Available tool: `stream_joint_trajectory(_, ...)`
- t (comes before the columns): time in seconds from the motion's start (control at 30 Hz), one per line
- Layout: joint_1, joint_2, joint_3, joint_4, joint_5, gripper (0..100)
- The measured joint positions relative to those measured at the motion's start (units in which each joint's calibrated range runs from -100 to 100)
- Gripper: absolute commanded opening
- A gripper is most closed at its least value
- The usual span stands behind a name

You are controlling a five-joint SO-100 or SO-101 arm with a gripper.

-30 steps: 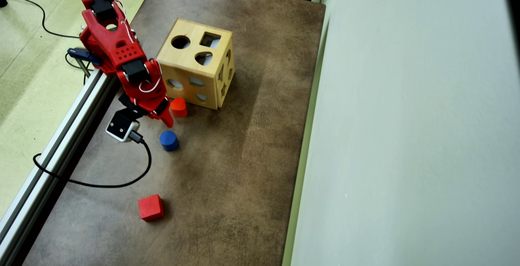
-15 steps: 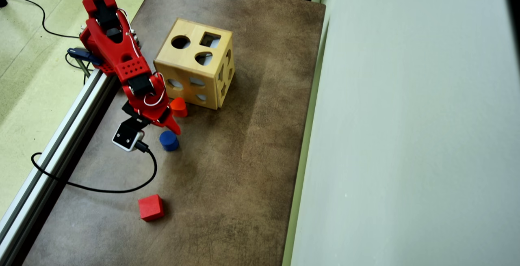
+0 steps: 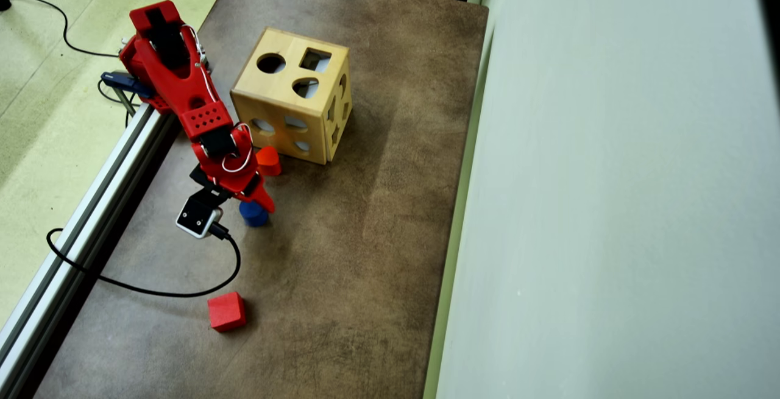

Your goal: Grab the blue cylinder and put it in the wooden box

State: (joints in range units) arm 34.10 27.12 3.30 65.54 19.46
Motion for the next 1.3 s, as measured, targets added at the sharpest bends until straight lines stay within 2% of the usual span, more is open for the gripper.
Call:
stream_joint_trajectory(0.47,-0.07,3.73,-0.27,-0.32,0.00,34)
stream_joint_trajectory(0.73,0.00,3.73,-0.27,-3.15,0.00,28)
stream_joint_trajectory(1.3,0.00,3.73,-0.27,-4.28,0.00,28)
